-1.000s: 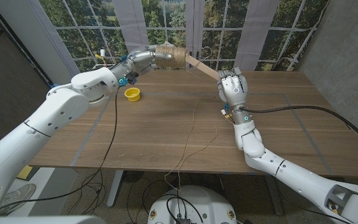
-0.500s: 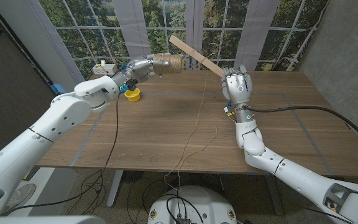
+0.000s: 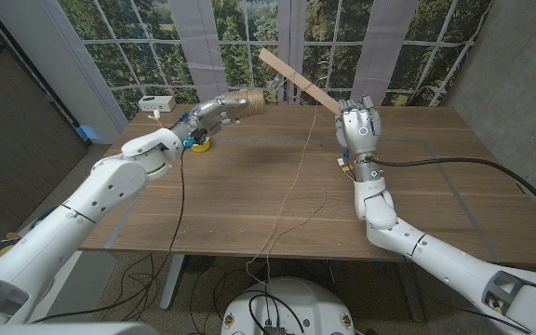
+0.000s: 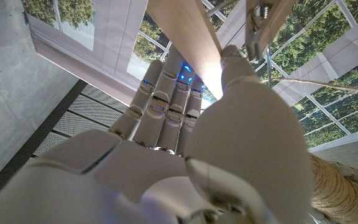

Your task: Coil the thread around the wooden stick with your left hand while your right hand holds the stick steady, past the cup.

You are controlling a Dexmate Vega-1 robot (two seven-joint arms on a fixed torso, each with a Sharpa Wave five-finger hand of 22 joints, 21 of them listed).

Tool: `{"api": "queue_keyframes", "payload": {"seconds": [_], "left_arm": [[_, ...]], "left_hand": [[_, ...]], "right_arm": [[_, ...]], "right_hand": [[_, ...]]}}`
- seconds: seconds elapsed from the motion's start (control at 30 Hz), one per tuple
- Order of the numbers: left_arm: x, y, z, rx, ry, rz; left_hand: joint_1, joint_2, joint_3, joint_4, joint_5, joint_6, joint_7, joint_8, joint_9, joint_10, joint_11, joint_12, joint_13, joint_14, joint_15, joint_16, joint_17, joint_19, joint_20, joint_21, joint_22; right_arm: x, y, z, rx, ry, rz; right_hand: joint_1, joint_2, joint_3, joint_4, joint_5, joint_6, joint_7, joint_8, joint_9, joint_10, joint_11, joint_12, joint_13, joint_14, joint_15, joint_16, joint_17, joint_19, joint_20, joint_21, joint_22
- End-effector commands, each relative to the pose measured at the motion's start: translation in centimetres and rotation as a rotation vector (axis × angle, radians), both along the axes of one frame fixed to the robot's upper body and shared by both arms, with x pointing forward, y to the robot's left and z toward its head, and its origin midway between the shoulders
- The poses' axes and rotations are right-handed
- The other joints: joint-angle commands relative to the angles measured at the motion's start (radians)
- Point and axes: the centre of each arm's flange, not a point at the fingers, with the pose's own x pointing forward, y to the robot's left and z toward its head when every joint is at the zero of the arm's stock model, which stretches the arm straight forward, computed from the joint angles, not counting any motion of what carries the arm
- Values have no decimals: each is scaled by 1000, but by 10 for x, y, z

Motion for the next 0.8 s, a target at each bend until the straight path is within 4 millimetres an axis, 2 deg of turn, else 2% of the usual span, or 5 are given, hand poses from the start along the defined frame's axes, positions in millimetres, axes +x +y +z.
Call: {"api": "queue_keyframes", "payload": {"seconds": [0.03,0.3,0.63,0.7,0.8], "left_arm": [[20,1,-22,-148,79,30],[36,0,-34,-244,163,8],[46,-3,-39,-345,202,2],[52,-6,-40,-385,199,-84],[50,-6,-40,-385,215,-40]], "left_hand": [[120,142,103,93,9,153,146,-2,4,365,-157,4,94,560,-276,5,32,-22,-131,7,2],[120,142,103,93,9,154,146,-3,4,367,-155,2,95,560,-276,4,31,-22,-131,6,2],[120,142,105,92,9,154,148,-4,4,366,-155,-1,95,559,-276,3,30,-22,-131,6,2],[120,142,105,93,9,154,147,-5,4,365,-158,-1,97,558,-276,3,30,-23,-131,6,2],[119,142,105,93,9,156,146,-4,5,365,-160,-2,97,558,-277,2,29,-23,-131,6,2]], "right_arm": [[2,-4,0,7,-5,6],[-1,-6,1,8,-17,11],[-4,-6,1,-2,-26,22],[-4,-6,0,-3,-23,22],[-5,-6,-1,-5,-19,22]], "right_hand": [[122,129,6,2,7,129,-120,4,3,103,-96,3,6,89,-117,-2,5,-4,-144,3,3],[121,130,5,2,7,131,-119,4,3,104,-94,1,5,90,-117,-3,6,-4,-144,3,3],[122,130,5,2,8,130,-119,4,4,105,-96,0,8,92,-117,-5,8,-5,-144,3,3],[122,129,5,2,8,132,-122,4,3,106,-95,-1,7,91,-117,-6,8,-6,-144,3,3],[122,129,5,2,8,134,-119,5,3,106,-96,-1,7,91,-117,-7,8,-6,-145,3,3]]}}
